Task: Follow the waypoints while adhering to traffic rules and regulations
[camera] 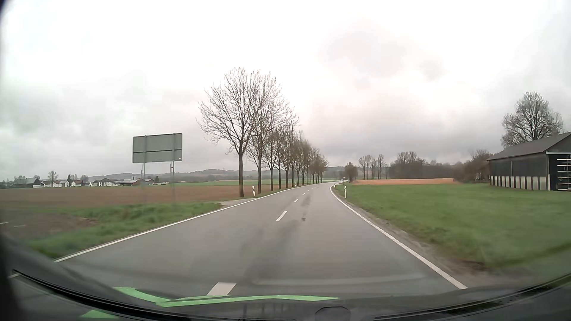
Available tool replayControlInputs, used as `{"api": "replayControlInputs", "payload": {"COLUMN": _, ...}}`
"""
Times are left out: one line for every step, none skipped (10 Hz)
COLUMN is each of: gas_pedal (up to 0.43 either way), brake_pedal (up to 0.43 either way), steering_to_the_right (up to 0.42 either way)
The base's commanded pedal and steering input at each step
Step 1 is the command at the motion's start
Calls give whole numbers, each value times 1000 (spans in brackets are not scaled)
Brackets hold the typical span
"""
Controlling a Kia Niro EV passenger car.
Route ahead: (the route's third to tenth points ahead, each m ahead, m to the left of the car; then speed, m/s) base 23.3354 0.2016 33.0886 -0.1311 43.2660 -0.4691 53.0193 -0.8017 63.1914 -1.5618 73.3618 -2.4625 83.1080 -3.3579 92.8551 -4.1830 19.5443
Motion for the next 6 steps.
{"api": "replayControlInputs", "payload": {"gas_pedal": 189, "brake_pedal": 0, "steering_to_the_right": 5}}
{"api": "replayControlInputs", "payload": {"gas_pedal": 209, "brake_pedal": 0, "steering_to_the_right": 6}}
{"api": "replayControlInputs", "payload": {"gas_pedal": 220, "brake_pedal": 0, "steering_to_the_right": 6}}
{"api": "replayControlInputs", "payload": {"gas_pedal": 220, "brake_pedal": 0, "steering_to_the_right": 6}}
{"api": "replayControlInputs", "payload": {"gas_pedal": 197, "brake_pedal": 0, "steering_to_the_right": 6}}
{"api": "replayControlInputs", "payload": {"gas_pedal": 150, "brake_pedal": 0, "steering_to_the_right": 5}}
